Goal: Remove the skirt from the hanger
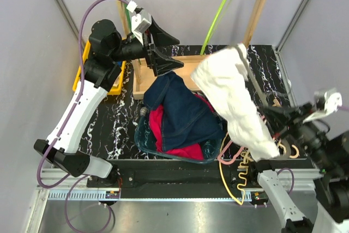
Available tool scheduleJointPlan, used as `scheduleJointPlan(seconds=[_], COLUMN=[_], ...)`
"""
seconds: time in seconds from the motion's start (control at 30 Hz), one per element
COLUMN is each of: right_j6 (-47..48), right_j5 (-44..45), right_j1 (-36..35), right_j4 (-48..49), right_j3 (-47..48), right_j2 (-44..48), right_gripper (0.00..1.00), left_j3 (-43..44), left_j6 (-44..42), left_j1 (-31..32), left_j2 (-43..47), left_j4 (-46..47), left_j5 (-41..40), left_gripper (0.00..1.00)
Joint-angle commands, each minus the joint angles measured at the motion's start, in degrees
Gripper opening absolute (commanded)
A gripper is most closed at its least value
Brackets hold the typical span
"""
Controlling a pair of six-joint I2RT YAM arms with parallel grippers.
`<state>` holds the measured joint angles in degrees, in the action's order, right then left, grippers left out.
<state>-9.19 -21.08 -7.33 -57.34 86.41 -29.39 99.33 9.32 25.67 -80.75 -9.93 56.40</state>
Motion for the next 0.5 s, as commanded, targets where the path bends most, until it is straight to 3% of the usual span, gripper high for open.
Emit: scheduleJointPlan(seconds=[0.0,0.13,0.47], right_j6=[-2.5,-6.4,-10.6], right_j5=[-7.5,-10.5,-15.0], right_j1=[1.1,1.3,1.6], right_j4=[16.2,22.9,28.2], right_j3=[8.9,9.0,7.0], right_j2=[-9.3,-11.5,-13.1], right_gripper=[0.0,0.0,0.0], left_j3=[2.8,3.6,4.2], left_j6=[3.3,3.5,2.8], left_j1=[1.0,1.1,1.2], left_j2=[0.2,0.2,-2.4], left_j4=[3.7,3.7,5.4], left_j5=[3.9,3.9,1.6], left_gripper=[0.99,0.99,0.99])
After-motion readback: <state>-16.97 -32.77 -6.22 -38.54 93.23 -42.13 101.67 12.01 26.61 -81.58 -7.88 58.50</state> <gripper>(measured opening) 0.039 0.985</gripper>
